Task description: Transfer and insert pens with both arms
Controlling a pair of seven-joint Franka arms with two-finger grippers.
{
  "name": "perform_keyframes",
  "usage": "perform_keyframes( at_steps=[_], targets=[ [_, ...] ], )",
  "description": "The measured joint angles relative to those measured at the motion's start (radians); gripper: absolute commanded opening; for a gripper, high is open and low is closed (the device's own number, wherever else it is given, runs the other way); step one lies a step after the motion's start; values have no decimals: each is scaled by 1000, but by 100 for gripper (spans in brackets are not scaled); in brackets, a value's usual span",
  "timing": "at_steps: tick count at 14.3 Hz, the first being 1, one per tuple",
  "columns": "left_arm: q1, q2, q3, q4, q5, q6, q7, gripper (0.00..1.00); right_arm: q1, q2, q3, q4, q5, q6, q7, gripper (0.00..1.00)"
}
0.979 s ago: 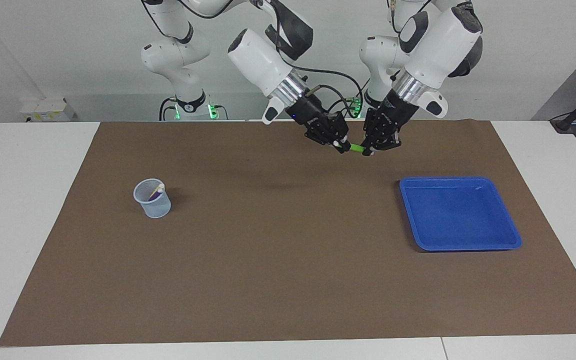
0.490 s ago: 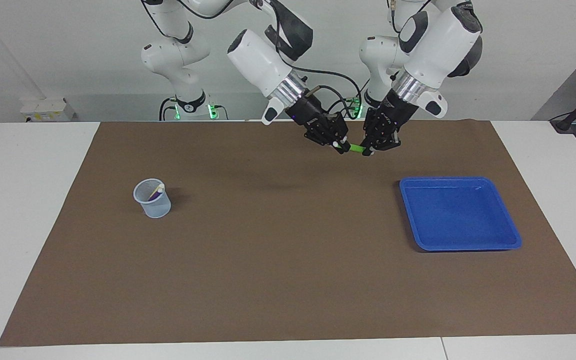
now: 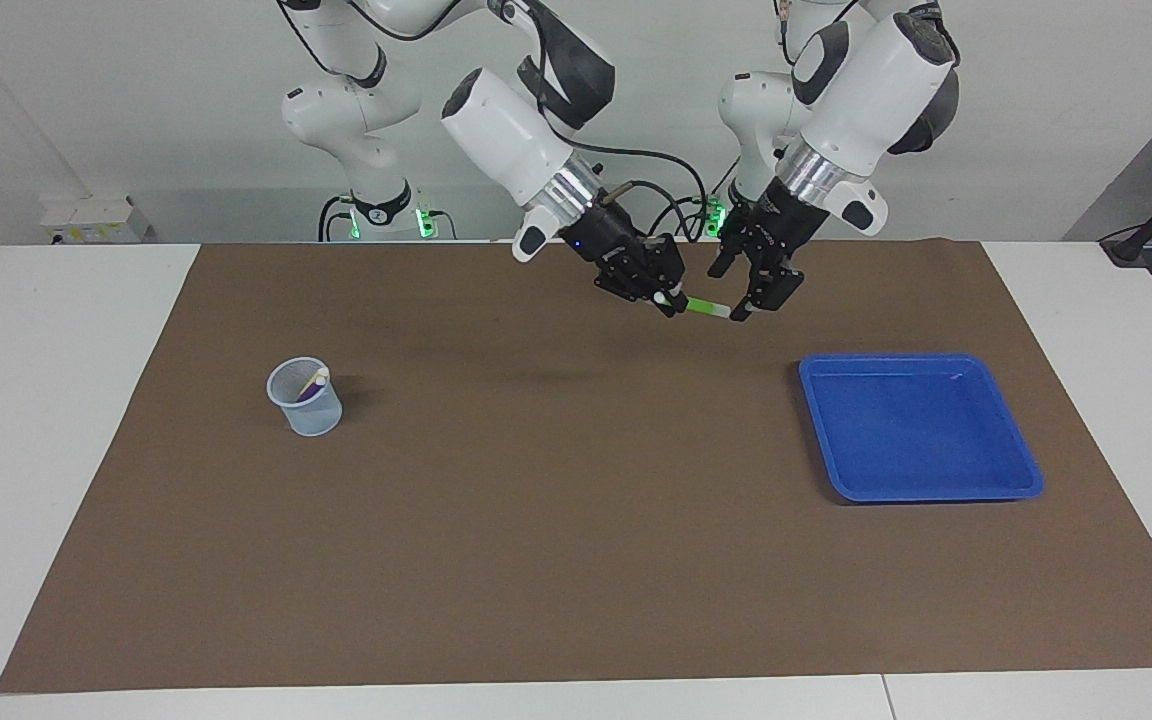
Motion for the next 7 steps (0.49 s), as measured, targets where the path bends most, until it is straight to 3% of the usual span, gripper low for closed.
perform_keyframes(
  at_steps=[3,7],
  targets=[
    [1,-9,6,-22,1,-1,184,100,-73,-11,-2,0,-225,-161,-45,0],
    [66,-44,21,-83,1,-43,621,100,-168,-46,-3,-1,-486,-424,-253,0]
  ],
)
